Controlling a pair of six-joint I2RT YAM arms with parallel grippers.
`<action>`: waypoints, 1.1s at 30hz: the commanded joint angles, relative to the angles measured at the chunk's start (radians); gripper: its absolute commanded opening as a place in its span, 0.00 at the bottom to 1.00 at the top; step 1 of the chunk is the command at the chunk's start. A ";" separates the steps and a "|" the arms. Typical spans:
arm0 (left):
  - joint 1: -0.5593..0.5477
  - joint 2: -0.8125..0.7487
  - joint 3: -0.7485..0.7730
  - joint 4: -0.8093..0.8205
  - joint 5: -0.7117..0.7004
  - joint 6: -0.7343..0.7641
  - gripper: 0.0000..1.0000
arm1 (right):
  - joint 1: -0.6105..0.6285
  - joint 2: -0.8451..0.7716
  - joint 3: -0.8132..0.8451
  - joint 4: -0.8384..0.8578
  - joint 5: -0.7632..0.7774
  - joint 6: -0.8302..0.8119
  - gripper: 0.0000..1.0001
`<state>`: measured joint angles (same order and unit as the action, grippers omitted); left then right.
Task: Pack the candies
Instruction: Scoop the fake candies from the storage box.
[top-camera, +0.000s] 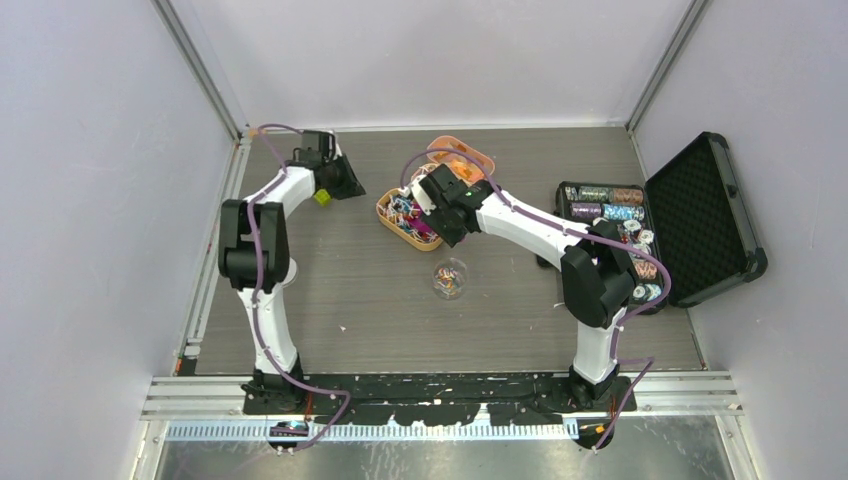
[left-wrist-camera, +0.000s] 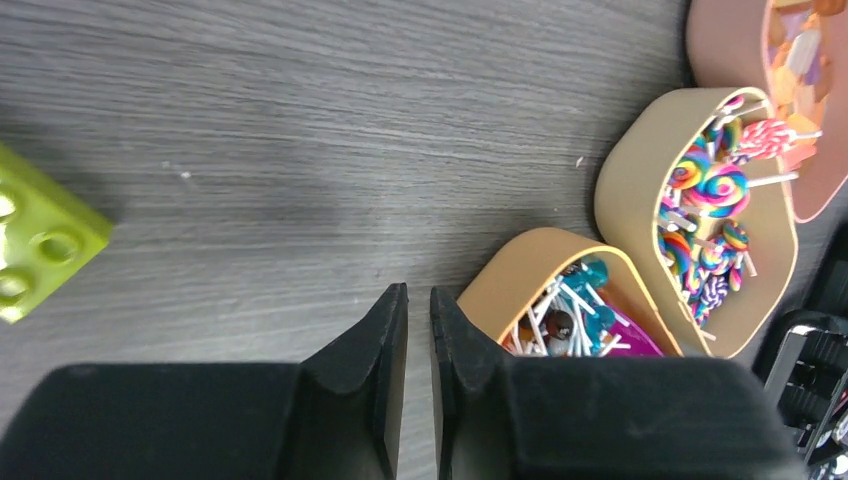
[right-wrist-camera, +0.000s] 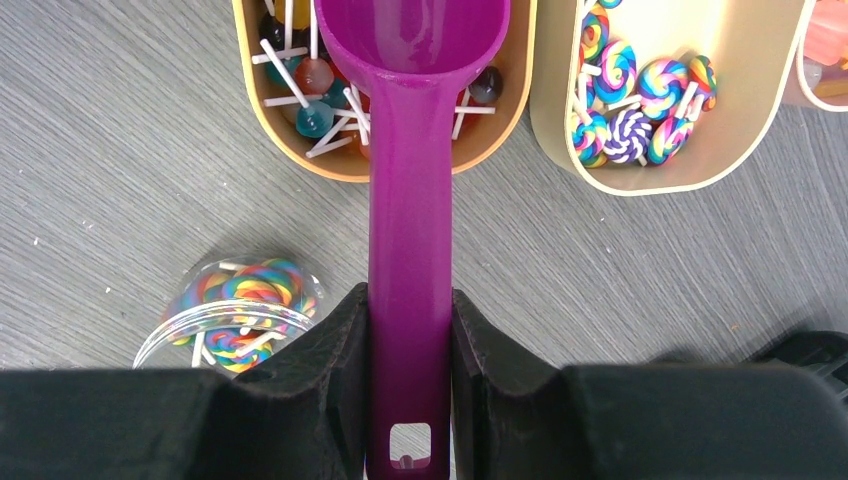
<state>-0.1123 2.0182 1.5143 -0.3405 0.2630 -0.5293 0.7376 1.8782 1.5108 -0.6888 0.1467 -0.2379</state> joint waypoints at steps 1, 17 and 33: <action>-0.034 0.071 0.041 0.077 0.097 -0.017 0.15 | 0.004 -0.035 0.009 0.066 -0.040 -0.002 0.00; -0.087 0.112 -0.001 0.113 0.173 -0.036 0.13 | -0.012 -0.085 -0.121 0.172 -0.027 0.031 0.00; -0.076 0.039 0.065 -0.013 0.109 -0.002 0.29 | -0.045 -0.320 -0.379 0.382 -0.075 0.042 0.00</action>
<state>-0.1951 2.1456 1.5314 -0.3199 0.3840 -0.5426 0.6964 1.6508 1.1515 -0.4259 0.0910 -0.2070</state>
